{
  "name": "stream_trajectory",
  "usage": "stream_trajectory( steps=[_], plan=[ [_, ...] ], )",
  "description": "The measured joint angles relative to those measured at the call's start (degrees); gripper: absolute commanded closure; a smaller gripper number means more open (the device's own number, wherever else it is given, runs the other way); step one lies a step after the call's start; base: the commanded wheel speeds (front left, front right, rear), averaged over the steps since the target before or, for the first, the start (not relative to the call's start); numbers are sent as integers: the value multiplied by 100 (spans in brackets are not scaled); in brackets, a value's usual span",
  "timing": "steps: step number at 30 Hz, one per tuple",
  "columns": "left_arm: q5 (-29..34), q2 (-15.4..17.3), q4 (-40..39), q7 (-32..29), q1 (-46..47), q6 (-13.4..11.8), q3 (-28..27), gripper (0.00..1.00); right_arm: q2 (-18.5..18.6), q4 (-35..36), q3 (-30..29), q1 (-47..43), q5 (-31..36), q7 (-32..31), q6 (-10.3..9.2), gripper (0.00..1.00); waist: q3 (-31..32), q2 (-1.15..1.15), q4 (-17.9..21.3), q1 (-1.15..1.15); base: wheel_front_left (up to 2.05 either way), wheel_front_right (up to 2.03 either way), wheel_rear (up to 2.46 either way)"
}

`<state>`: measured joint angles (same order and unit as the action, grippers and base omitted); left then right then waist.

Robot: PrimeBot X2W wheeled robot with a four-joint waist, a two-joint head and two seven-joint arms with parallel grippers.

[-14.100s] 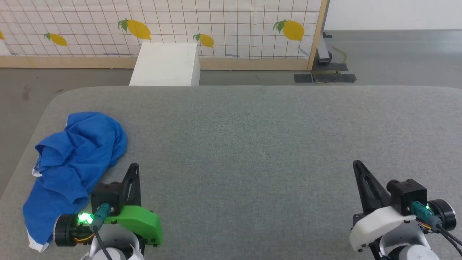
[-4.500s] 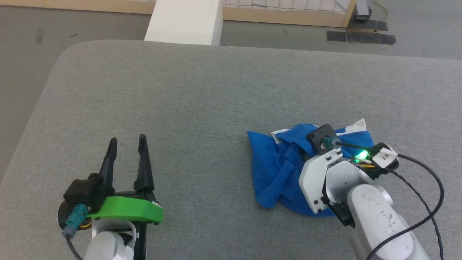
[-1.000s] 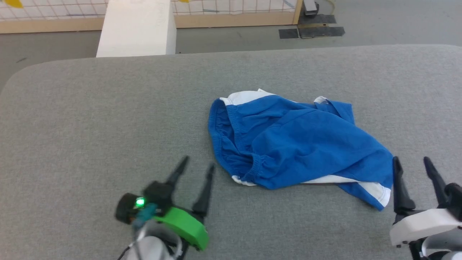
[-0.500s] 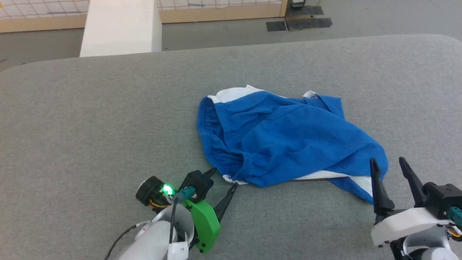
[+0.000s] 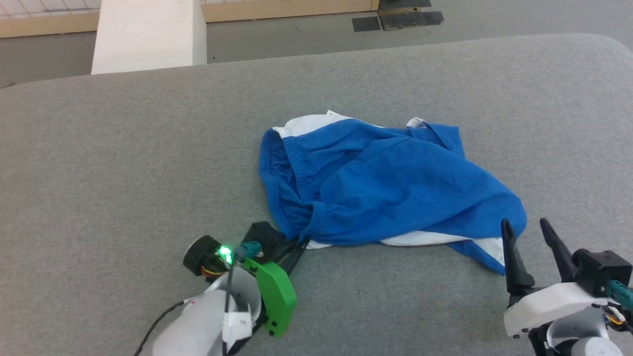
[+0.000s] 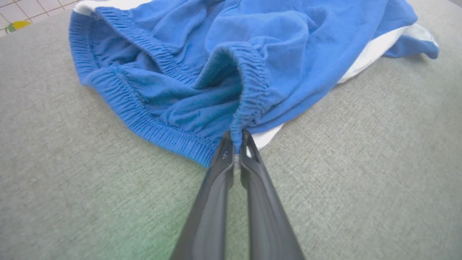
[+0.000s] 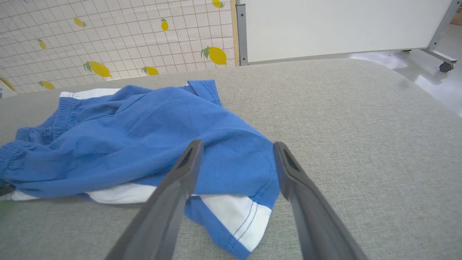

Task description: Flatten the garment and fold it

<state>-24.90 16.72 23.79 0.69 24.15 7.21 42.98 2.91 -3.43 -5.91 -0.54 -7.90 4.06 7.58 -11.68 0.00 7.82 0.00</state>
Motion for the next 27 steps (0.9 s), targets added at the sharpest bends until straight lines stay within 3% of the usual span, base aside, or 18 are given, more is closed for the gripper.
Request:
stream_trajectory(
  steps=[1,2,3,11,19,27],
  plan=[
    [-82,-10,2,23,-5,-45,-68,100,-1,-31,-1,-2,-21,-97,0,0,9,0,-20,0,0,0,0],
    [-345,-21,-37,93,-74,-275,-350,100,-1,-204,-10,-34,-191,-695,0,0,26,0,-90,0,0,0,0],
    [-402,-22,-65,105,-114,-323,-401,100,0,-240,-11,-53,-269,-883,0,0,25,0,-114,0,0,0,0],
    [-554,-43,-292,134,-270,-430,-455,100,-5,-448,-40,-71,-576,-1930,0,0,-60,0,-306,0,0,0,0],
    [-555,-46,-359,134,-270,-430,-415,100,16,-315,-38,-72,-645,-2437,-1,0,-115,0,-440,0,0,0,0],
    [-595,-35,-388,140,-270,-431,-391,100,1,569,240,-470,-409,-2816,-1,0,-70,1,-394,0,0,0,0]
  ],
)
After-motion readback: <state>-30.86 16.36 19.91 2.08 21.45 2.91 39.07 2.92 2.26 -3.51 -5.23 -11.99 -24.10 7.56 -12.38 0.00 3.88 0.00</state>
